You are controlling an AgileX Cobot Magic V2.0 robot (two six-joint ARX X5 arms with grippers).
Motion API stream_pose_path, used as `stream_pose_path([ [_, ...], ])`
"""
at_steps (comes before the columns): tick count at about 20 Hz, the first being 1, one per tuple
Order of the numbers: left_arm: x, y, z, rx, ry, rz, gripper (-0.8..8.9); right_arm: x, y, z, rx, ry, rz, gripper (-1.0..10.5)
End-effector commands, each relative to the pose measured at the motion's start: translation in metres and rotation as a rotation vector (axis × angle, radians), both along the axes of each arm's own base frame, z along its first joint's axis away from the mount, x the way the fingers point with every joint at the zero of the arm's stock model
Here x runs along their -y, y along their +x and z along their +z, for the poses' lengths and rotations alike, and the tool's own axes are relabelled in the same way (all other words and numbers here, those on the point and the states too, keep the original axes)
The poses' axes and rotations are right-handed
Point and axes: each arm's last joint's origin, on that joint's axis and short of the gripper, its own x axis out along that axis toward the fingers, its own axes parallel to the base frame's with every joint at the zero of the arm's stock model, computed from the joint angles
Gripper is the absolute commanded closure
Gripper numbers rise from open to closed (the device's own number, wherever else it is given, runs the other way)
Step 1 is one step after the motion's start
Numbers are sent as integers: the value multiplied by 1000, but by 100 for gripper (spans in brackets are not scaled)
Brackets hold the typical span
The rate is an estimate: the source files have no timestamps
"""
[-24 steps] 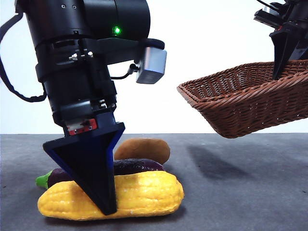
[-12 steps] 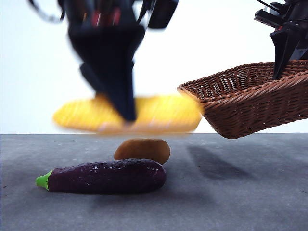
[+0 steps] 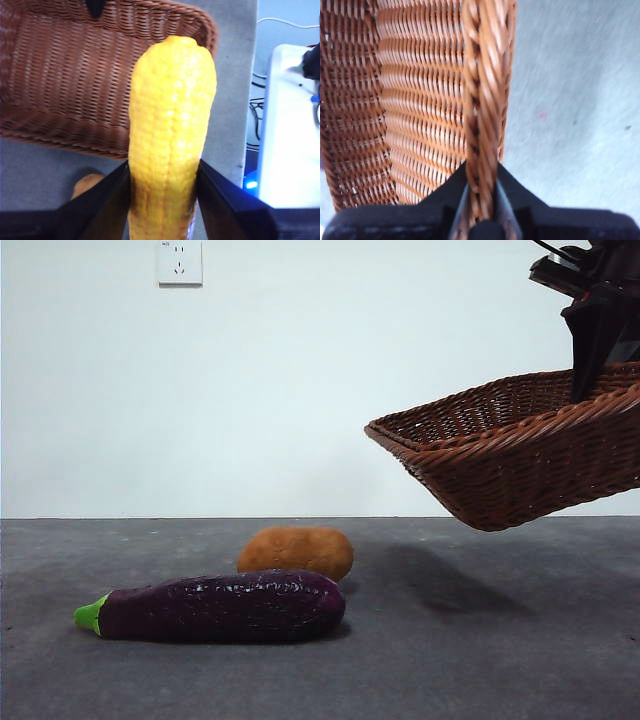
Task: Help me put the vegetables on the table into the basket
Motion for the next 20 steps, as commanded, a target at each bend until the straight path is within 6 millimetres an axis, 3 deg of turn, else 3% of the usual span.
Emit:
stream_pose_path([
  [1, 8, 13, -13, 23, 45, 53, 792, -11, -2, 2, 9, 32, 48, 957],
  [8, 11, 85, -64, -44, 91, 352, 791, -47, -12, 2, -20, 73, 198, 957],
  [17, 16, 100, -70, 0, 35, 338, 781, -50, -16, 1, -43, 152, 261, 957],
  [18, 17, 101, -71, 0, 39, 341, 755, -49, -16, 1, -48, 151, 261, 957],
  [20, 19, 101, -69, 4, 11, 322, 500, -49, -16, 1, -48, 150, 261, 957],
])
